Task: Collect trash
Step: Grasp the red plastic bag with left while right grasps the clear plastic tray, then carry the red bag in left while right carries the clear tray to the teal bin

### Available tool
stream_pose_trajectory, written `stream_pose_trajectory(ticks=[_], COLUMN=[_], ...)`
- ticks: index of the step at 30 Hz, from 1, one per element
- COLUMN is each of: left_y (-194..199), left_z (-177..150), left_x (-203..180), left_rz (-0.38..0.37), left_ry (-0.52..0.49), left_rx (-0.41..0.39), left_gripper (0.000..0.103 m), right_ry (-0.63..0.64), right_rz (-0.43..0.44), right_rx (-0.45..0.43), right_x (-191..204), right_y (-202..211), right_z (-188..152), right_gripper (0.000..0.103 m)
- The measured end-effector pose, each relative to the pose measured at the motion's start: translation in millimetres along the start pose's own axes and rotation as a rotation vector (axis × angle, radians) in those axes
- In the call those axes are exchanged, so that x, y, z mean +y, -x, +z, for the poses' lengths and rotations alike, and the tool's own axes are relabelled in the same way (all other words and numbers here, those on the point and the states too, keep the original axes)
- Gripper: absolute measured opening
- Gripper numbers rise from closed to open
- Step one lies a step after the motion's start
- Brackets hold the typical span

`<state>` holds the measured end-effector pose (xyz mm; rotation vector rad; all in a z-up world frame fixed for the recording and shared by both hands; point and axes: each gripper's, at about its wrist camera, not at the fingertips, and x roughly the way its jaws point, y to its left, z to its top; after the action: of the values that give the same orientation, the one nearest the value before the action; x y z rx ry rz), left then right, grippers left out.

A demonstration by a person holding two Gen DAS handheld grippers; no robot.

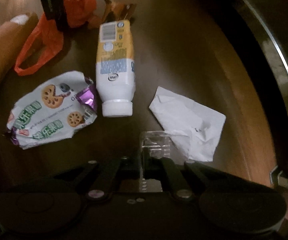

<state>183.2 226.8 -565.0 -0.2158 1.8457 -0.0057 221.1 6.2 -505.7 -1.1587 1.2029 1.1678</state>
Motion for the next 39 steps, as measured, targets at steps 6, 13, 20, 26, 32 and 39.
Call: stream_pose_trajectory(ticks=[6, 13, 20, 26, 32, 39], left_y=[57.8, 154.5, 246.0, 316.5, 386.2, 464.7], left_z=[-8.3, -18.8, -35.8, -65.1, -96.6, -137.1], left_x=[-5.8, -23.7, -56.0, -84.9, -117.9, -170.6], left_rz=[-0.013, -0.038, -0.038, -0.048, -0.025, -0.025], left_ry=[-0.055, -0.121, -0.143, -0.122, -0.116, -0.143], left_rx=[-0.087, -0.226, -0.364, -0.498, -0.624, -0.767], left_gripper=[0.042, 0.042, 0.042, 0.042, 0.042, 0.042], right_ry=[-0.107, -0.269, -0.390, -0.469, -0.498, -0.524], right_rz=[-0.021, -0.076, -0.117, -0.150, -0.211, -0.279], right_rx=[-0.060, -0.172, -0.326, -0.479, -0.610, -0.674], right_x=[-12.8, -31.0, -33.7, -22.4, -7.3, 11.4], right_y=[49.6, 127.4, 215.1, 291.5, 371.8, 457.0], right_z=[-3.4, -2.8, -10.3, -25.4, -51.6, -90.9], right_gripper=[0.002, 0.002, 0.002, 0.002, 0.002, 0.002])
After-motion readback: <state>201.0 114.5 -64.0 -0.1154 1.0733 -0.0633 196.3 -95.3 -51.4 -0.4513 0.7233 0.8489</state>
